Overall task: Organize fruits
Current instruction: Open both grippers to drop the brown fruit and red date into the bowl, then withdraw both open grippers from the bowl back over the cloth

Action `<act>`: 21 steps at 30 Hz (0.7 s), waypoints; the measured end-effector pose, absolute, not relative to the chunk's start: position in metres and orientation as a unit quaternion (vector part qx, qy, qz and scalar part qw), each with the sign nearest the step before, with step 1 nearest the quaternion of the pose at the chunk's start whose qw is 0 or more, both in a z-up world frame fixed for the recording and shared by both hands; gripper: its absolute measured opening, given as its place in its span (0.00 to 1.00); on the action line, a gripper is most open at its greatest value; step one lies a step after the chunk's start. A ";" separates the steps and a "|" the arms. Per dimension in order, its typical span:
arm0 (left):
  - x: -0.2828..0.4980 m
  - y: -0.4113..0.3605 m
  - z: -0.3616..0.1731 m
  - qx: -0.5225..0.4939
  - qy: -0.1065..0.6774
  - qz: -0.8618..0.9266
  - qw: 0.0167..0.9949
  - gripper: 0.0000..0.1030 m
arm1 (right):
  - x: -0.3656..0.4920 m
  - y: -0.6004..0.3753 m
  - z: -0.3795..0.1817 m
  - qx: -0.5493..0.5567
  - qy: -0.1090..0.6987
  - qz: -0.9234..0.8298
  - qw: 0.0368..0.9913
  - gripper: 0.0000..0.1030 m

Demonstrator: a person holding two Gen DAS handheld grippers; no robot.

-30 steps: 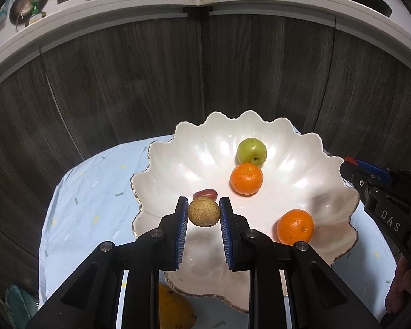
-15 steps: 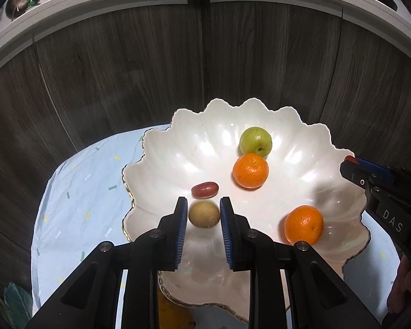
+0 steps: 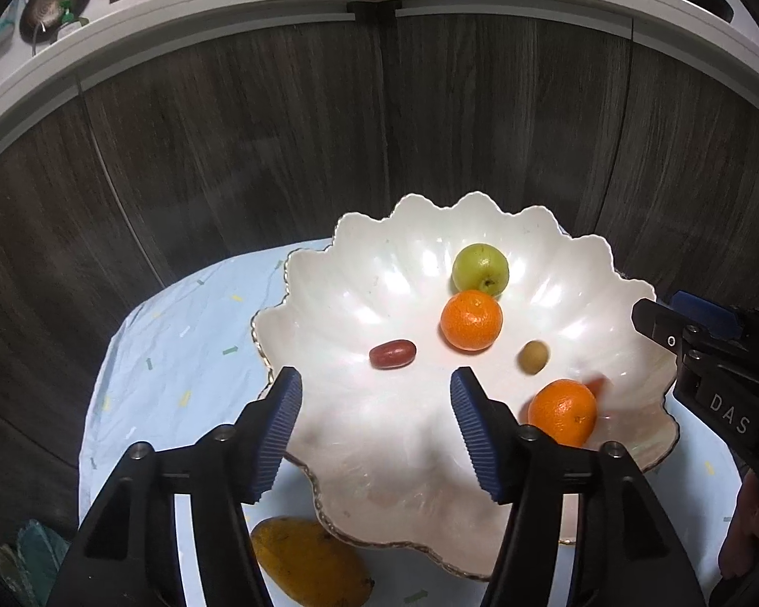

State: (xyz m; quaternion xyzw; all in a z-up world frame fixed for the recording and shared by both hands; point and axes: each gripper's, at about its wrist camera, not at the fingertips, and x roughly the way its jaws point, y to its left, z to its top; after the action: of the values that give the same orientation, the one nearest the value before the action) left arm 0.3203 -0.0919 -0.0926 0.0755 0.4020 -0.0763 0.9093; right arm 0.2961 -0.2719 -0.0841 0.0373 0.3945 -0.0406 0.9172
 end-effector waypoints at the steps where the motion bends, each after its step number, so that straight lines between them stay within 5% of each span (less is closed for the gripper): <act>1: 0.319 -0.092 -0.091 0.077 0.401 -0.076 0.910 0.60 | 0.295 -0.272 -0.083 0.038 0.393 -0.042 0.918 0.41; 21: 0.288 -0.081 -0.056 0.070 0.376 -0.068 0.921 0.73 | 0.260 -0.265 -0.051 0.038 0.367 -0.042 0.928 0.49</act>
State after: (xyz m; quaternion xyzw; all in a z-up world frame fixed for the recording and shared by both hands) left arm 0.2875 -0.0811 -0.0558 0.0701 0.3763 -0.0685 0.9213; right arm 0.2605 -0.2650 -0.0510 0.0381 0.3674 -0.0422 0.9283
